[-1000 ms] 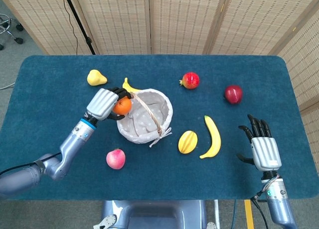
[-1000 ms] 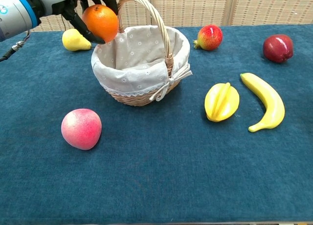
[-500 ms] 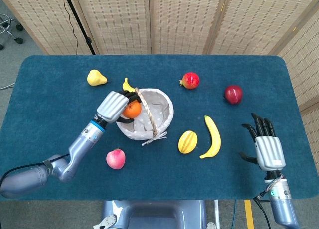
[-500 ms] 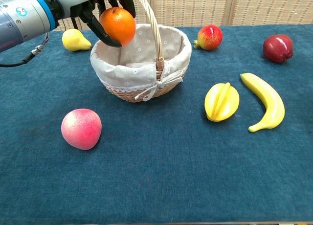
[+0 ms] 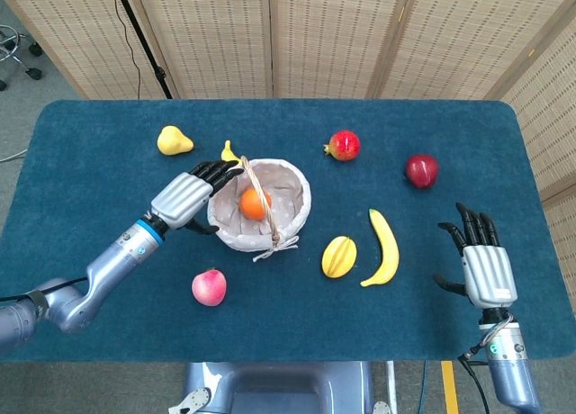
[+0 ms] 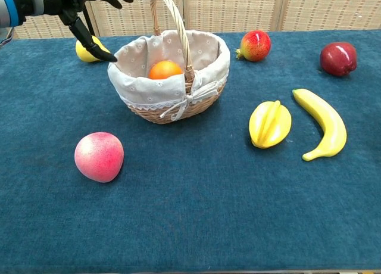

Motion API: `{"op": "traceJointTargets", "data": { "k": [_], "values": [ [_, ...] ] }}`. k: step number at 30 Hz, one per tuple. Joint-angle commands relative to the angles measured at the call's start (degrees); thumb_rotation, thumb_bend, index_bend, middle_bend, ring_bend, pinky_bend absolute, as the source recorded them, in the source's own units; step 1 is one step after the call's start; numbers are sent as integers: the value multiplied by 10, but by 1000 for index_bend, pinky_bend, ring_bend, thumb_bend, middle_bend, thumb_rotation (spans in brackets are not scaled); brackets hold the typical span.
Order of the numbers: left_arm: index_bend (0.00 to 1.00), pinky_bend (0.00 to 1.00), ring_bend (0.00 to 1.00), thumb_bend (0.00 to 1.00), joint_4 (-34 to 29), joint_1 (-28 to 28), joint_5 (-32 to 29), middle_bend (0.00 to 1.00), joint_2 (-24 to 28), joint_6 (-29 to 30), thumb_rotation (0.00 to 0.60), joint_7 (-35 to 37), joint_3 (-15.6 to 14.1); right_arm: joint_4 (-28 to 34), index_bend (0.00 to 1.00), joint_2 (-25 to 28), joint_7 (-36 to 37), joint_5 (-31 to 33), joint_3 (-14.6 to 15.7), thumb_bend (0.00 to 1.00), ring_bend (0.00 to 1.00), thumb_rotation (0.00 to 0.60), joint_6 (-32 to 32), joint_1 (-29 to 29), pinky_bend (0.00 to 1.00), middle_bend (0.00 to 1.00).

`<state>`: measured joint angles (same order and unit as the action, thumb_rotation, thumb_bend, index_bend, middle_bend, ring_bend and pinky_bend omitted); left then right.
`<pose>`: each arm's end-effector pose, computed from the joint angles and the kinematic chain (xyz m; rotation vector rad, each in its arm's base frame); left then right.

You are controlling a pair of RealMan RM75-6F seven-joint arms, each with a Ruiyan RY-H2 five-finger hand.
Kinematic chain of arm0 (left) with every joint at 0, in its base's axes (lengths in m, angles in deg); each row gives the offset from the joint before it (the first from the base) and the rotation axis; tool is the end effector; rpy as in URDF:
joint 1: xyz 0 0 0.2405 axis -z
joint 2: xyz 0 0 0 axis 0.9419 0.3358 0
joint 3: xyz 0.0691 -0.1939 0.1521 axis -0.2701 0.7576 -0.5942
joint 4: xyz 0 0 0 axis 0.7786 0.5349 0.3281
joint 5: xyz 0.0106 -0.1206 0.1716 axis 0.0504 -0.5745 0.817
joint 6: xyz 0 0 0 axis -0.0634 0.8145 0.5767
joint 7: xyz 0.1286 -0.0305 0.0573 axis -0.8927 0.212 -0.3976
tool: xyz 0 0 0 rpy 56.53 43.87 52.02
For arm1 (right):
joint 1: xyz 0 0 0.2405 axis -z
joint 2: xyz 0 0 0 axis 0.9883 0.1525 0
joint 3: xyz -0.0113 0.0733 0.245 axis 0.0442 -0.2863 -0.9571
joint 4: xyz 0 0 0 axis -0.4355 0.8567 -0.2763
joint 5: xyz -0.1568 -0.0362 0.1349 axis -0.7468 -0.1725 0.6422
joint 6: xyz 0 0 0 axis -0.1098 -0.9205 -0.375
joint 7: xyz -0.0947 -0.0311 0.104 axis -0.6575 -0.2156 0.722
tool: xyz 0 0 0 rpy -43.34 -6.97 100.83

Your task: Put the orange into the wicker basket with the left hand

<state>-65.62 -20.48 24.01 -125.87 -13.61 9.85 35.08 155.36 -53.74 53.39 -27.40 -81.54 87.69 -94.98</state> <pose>-0.1137 0.3833 0.0621 -2.0318 -0.9248 -1.1007 -0.2430 -0.2384 0.1204 1.3826 -0.9159 1.0055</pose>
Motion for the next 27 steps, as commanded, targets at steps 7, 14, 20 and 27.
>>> {"op": "traceJointTargets", "data": {
  "k": [7, 14, 20, 27],
  "values": [
    [12, 81, 0, 144, -18, -18, 9, 0, 19, 25, 600, -7, -12, -4, 226, 0, 4, 6, 0, 0, 0, 600, -6, -1, 0, 0],
    [12, 81, 0, 143, -42, -93, 40, 0, 93, 125, 600, -30, -40, -10, 225, -1, 7, 13, -1, 0, 0, 600, -9, -1, 0, 0],
    [12, 81, 0, 143, -1, -184, 33, 0, 136, 212, 600, -16, -73, -10, 227, -3, 4, 17, -2, 0, 0, 600, -11, -3, 0, 0],
    [12, 81, 0, 144, 84, -254, 10, 0, 128, 255, 600, 36, -90, -10, 232, -7, -4, 19, -1, 0, 0, 600, -18, -8, 0, 0]
  ]
}}
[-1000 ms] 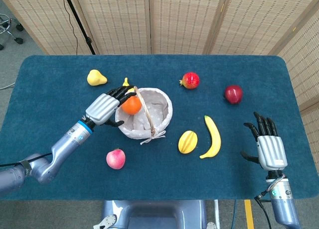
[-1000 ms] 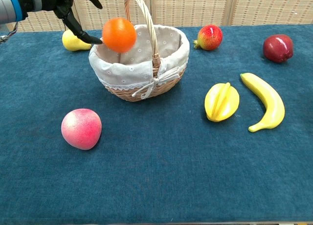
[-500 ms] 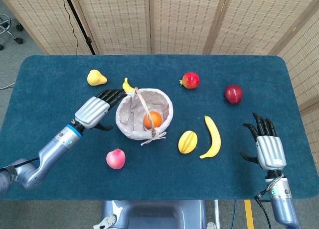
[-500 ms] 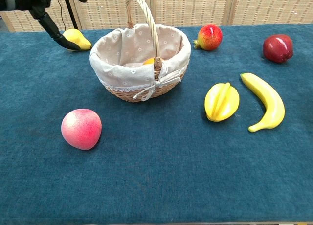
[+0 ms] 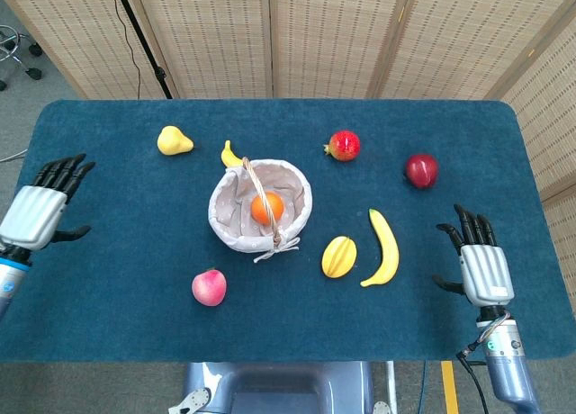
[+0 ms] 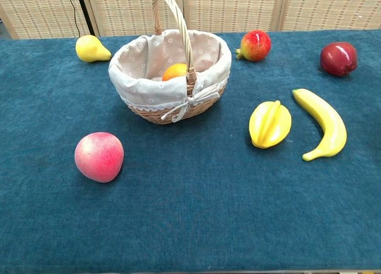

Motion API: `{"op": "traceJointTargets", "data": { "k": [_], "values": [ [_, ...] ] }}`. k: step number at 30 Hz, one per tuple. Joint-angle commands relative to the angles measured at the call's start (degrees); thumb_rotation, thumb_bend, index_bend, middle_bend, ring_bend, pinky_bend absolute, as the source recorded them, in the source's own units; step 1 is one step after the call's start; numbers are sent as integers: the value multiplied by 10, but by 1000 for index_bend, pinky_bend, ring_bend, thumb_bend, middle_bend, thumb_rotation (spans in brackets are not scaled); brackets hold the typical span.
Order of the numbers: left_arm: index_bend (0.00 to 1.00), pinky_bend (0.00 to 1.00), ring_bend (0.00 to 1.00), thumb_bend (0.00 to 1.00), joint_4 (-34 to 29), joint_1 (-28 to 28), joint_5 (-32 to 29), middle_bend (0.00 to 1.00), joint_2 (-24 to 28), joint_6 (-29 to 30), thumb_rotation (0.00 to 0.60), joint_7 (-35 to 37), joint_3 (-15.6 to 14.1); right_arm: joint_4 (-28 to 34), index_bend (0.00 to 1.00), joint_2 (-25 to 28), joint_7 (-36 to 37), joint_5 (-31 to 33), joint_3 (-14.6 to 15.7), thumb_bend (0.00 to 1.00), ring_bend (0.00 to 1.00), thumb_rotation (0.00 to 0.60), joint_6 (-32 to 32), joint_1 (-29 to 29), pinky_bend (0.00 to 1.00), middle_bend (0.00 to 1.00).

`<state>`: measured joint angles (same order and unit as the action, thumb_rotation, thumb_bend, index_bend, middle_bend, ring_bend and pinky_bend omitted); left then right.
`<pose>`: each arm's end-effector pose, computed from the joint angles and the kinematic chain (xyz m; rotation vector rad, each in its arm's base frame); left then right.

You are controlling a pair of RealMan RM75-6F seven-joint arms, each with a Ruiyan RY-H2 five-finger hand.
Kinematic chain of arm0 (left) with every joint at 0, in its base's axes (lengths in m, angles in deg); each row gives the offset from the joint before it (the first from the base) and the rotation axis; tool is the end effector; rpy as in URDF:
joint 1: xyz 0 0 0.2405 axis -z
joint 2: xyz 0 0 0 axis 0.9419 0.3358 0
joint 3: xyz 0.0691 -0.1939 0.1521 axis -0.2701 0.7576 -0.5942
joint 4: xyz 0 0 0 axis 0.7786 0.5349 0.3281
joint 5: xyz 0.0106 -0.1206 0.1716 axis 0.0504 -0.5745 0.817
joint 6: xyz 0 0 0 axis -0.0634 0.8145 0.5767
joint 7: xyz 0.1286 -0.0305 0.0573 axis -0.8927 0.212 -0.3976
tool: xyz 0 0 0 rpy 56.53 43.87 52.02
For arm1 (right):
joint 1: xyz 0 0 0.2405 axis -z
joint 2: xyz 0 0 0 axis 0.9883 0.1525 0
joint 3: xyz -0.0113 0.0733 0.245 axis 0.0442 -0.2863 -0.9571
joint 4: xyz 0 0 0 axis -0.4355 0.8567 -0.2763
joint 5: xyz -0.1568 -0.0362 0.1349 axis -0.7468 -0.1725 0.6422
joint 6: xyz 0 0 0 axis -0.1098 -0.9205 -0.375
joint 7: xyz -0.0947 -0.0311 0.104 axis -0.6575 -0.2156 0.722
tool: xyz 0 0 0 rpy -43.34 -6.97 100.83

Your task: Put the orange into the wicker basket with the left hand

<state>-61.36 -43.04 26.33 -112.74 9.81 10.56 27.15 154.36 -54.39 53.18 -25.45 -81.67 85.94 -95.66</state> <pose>-0.2816 0.3116 0.1889 -1.6154 -0.7659 -0.9070 -0.2477 -0.2427 0.1146 1.3879 -0.9429 0.9748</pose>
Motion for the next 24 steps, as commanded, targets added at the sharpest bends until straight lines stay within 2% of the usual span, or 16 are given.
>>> {"op": "traceJointTargets", "data": {
  "k": [1, 8, 24],
  "values": [
    [12, 81, 0, 144, 54, -35, -15, 0, -8, 25, 600, 39, -12, 0, 232, -2, -4, -1, 1, 0, 0, 600, -1, -2, 0, 0],
    [26, 81, 0, 144, 122, -62, -18, 0, -41, 37, 600, 94, -8, -2, 232, -7, -11, 2, 1, 0, 0, 600, -5, -5, 0, 0],
    [28, 81, 0, 144, 181, -81, 0, 0, -83, 43, 600, 121, -4, -4, 235, -13, -19, 10, 1, 0, 0, 600, -9, -9, 0, 0]
  ]
}}
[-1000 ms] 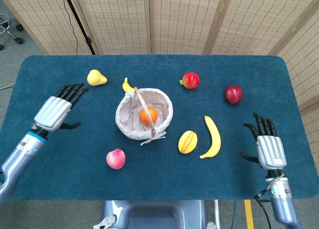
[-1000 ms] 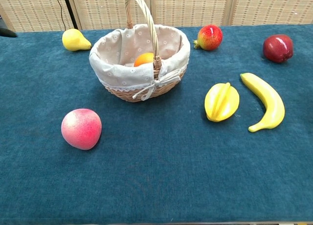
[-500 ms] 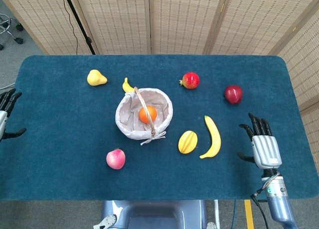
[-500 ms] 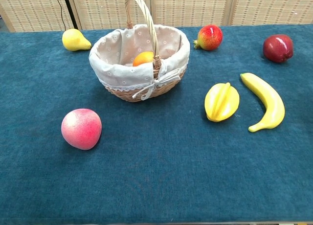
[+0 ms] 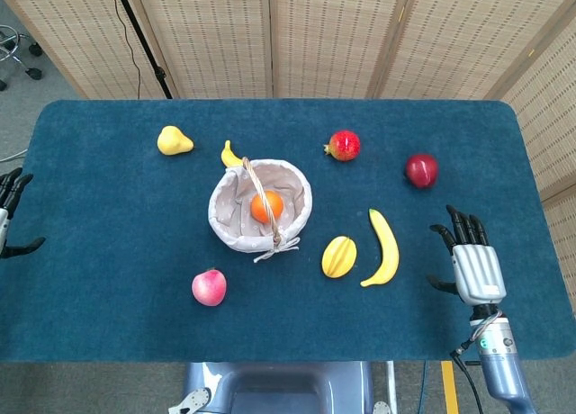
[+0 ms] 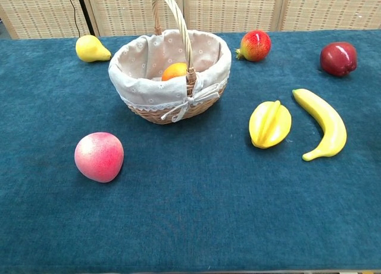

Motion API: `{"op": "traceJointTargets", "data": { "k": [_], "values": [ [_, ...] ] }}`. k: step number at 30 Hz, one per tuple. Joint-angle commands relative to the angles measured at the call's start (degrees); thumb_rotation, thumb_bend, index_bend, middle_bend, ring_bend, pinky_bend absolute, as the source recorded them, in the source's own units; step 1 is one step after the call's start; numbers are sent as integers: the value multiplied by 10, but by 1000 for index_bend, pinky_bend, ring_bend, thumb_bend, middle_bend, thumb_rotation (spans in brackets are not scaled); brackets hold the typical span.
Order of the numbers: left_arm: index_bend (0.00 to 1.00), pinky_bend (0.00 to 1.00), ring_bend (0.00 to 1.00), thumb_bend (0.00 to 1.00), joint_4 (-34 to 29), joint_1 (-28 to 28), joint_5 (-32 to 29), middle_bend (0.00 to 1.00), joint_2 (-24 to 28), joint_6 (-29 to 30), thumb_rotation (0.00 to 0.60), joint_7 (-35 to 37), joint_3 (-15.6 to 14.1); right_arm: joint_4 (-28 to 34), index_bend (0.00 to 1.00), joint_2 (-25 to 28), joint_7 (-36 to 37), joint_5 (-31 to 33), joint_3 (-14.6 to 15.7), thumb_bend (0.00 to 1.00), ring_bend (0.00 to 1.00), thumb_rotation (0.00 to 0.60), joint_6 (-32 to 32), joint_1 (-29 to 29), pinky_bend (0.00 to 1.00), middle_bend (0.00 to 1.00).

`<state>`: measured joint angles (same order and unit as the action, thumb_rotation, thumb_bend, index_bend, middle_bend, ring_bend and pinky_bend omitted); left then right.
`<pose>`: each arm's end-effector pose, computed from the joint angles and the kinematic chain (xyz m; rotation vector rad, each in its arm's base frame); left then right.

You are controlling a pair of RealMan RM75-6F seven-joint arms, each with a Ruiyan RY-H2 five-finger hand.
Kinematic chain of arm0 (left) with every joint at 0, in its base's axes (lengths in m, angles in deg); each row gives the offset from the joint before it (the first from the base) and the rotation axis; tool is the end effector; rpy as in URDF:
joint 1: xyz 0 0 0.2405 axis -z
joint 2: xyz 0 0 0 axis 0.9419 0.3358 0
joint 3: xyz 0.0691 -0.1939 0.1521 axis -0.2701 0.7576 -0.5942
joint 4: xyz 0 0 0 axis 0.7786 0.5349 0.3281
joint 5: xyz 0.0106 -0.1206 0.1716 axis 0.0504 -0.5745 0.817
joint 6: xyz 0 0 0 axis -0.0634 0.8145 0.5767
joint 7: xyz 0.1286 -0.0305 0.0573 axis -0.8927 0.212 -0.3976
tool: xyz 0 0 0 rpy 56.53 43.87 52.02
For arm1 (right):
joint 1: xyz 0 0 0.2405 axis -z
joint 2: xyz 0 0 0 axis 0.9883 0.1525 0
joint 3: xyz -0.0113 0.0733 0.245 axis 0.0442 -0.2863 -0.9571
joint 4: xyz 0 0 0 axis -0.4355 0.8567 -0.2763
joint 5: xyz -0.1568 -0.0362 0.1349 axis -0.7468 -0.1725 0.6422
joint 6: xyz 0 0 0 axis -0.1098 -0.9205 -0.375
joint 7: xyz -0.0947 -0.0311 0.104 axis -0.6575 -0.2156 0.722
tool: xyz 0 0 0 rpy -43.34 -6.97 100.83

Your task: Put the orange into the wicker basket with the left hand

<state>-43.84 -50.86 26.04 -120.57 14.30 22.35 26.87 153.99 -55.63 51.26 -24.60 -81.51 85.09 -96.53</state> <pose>-0.3581 0.2836 0.1982 -1.4394 -0.8339 -0.9010 -0.2453 -0.2456 0.1061 1.4089 -0.9422 0.9537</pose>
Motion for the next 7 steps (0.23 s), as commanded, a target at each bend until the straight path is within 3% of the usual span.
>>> {"op": "traceJointTargets", "data": {
  "k": [1, 7],
  "values": [
    [28, 81, 0, 144, 9, -3, 3, 0, -7, -3, 600, 5, -1, -1, 236, -1, 0, 2, -1, 0, 0, 600, -1, -1, 0, 0],
    [28, 81, 0, 144, 23, -3, 7, 0, -13, -8, 600, 15, 2, -3, 236, -3, -1, 5, -2, 0, 0, 600, -4, -4, 0, 0]
  ]
}}
